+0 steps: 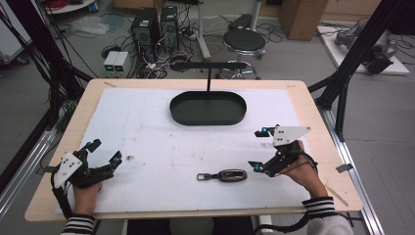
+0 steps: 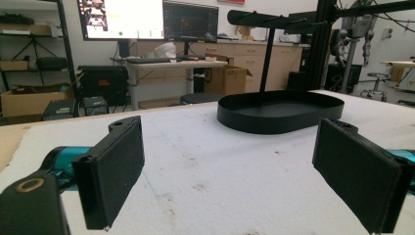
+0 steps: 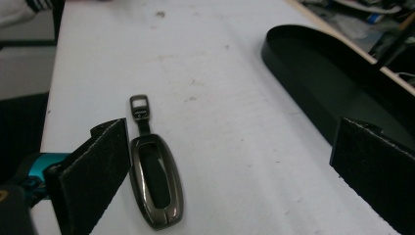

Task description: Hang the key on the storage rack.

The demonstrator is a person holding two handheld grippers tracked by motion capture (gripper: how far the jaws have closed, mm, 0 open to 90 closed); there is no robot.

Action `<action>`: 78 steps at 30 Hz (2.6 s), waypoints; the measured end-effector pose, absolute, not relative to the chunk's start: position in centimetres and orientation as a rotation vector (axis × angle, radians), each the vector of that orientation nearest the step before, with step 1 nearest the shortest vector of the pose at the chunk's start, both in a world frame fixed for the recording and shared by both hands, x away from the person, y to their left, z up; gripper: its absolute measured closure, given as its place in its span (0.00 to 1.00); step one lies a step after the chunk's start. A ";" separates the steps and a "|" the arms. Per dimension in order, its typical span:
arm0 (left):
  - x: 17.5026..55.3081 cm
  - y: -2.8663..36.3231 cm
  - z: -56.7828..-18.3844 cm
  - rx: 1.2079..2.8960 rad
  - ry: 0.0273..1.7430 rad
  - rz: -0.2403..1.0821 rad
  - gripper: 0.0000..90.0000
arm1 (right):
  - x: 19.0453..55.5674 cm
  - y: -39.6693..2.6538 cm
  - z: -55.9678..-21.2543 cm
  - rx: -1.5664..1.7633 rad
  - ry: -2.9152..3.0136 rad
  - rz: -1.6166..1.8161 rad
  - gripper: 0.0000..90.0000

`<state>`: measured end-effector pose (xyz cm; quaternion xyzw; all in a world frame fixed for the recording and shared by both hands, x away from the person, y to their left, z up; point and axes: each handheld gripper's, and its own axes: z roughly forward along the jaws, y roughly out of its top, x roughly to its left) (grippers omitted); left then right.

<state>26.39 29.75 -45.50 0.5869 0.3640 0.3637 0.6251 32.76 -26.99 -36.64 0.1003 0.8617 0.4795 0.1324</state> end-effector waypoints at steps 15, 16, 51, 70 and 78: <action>26.4 29.7 -45.5 1.347 0.835 0.835 0.14 | 33.4 -21.6 -37.6 0.068 2.790 1.094 0.01; 26.4 29.7 -45.5 1.347 0.835 0.835 0.14 | 33.4 -21.4 -37.7 0.056 2.808 1.074 0.01; 26.4 29.7 -45.5 1.347 0.835 0.836 0.14 | 33.3 -17.1 -40.6 -0.108 3.048 0.571 0.17; 26.4 29.7 -45.5 1.347 0.835 0.835 0.14 | 33.3 -16.4 -40.9 -0.129 3.090 0.473 0.43; 26.4 29.8 -45.5 1.348 0.837 0.836 0.14 | 33.3 -16.1 -40.9 -0.140 3.082 0.399 0.53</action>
